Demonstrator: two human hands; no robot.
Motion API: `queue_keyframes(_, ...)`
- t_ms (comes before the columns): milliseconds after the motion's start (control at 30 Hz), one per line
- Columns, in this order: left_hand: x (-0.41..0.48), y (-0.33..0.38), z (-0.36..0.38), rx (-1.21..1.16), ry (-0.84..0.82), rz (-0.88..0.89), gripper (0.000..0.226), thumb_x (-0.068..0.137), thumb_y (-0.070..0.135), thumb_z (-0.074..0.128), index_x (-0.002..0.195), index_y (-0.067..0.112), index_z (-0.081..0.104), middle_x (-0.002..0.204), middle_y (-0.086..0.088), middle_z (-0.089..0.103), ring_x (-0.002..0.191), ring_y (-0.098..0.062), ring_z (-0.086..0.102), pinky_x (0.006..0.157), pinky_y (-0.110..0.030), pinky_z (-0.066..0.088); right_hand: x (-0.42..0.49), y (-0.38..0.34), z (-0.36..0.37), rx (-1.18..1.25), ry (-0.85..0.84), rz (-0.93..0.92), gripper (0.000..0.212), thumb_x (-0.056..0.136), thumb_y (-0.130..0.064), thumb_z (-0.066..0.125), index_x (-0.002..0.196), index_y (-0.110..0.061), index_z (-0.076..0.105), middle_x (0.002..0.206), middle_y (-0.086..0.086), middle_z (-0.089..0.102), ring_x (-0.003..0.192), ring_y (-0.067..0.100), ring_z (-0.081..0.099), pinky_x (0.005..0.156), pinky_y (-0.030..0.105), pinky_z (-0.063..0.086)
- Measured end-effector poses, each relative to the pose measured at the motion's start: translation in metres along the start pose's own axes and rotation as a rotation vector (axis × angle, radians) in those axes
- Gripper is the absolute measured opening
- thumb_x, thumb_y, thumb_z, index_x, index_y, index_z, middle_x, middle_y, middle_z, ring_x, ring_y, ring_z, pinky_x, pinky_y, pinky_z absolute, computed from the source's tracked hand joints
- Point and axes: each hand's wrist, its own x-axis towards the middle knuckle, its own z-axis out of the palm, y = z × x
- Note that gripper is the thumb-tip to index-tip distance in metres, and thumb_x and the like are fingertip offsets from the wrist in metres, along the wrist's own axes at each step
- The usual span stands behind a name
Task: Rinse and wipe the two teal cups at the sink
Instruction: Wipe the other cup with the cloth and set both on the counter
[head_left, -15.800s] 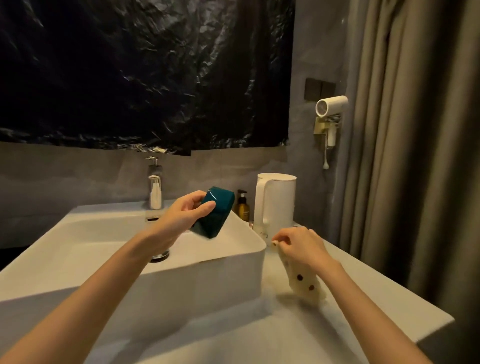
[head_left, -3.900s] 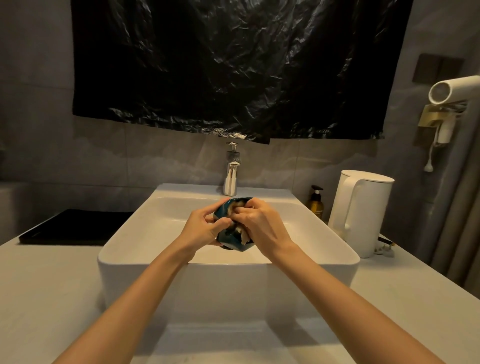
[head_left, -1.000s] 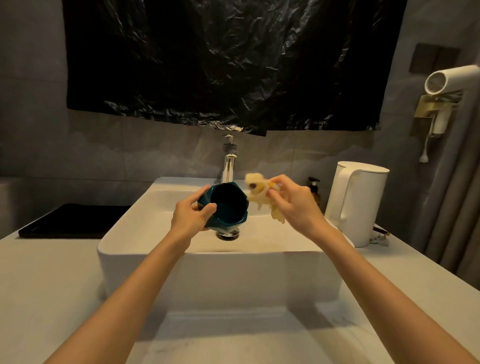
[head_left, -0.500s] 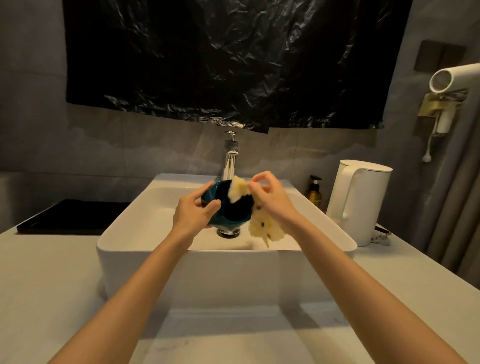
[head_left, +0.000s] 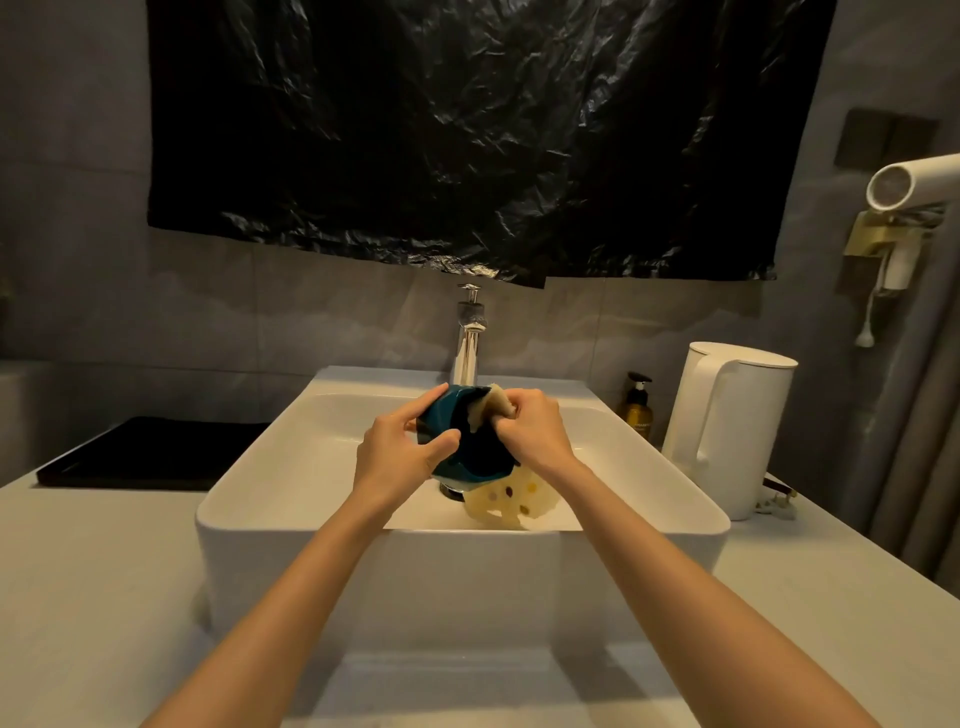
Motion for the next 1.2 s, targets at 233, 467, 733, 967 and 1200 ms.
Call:
queue_keyframes(233, -0.001, -0.002, -0.004, 0.021, 0.082, -0.061, 0.051, 0.083, 0.017, 0.069, 0.131, 0.029, 0.055, 0.115, -0.001, 0.06, 0.1, -0.017, 0.053, 0.083, -0.042, 0.057, 0.0, 0.0, 0.002, 0.28, -0.339, 0.099, 0.035, 0.083, -0.006, 0.068, 0.115, -0.016, 0.06, 0.108, 0.004, 0.062, 0.104, 0.022, 0.058, 0.076, 0.024, 0.054)
queue_keyframes(467, -0.001, -0.002, -0.002, 0.02, 0.053, -0.073, 0.054, 0.084, 0.016, 0.069, 0.133, 0.028, 0.053, 0.123, -0.003, 0.059, 0.101, -0.016, 0.052, 0.082, -0.041, 0.057, 0.0, 0.008, 0.002, 0.54, -0.386, 0.208, 0.035, 0.095, -0.048, 0.037, 0.107, -0.023, 0.057, 0.111, 0.005, 0.061, 0.108, 0.025, 0.057, 0.091, 0.035, 0.051)
queue_keyframes(733, 0.001, -0.003, -0.001, -0.02, 0.003, -0.073, 0.052, 0.084, 0.018, 0.069, 0.132, 0.03, 0.053, 0.121, -0.001, 0.058, 0.102, -0.017, 0.051, 0.067, -0.03, 0.058, -0.005, 0.009, 0.009, 0.093, -0.082, -0.059, 0.017, 0.098, -0.015, 0.05, 0.108, -0.018, 0.063, 0.099, -0.002, 0.061, 0.101, 0.019, 0.06, 0.079, 0.024, 0.054)
queue_keyframes(967, 0.0, -0.004, 0.001, 0.063, -0.048, -0.084, 0.055, 0.082, 0.019, 0.071, 0.132, 0.031, 0.053, 0.117, 0.0, 0.059, 0.099, -0.016, 0.052, 0.068, -0.03, 0.058, -0.004, 0.01, 0.011, 0.065, -0.131, 0.119, 0.035, 0.082, 0.003, 0.067, 0.113, -0.014, 0.064, 0.106, 0.004, 0.063, 0.103, 0.02, 0.059, 0.082, 0.032, 0.055)
queue_keyframes(1200, 0.001, -0.003, -0.002, -0.029, -0.11, -0.134, 0.049, 0.085, 0.015, 0.067, 0.13, 0.03, 0.056, 0.111, 0.0, 0.059, 0.102, -0.023, 0.055, 0.066, -0.035, 0.058, -0.012, 0.006, 0.003, -0.283, -0.12, -0.073, 0.024, 0.099, -0.017, 0.048, 0.115, -0.012, 0.065, 0.105, 0.008, 0.065, 0.094, 0.019, 0.059, 0.083, 0.029, 0.053)
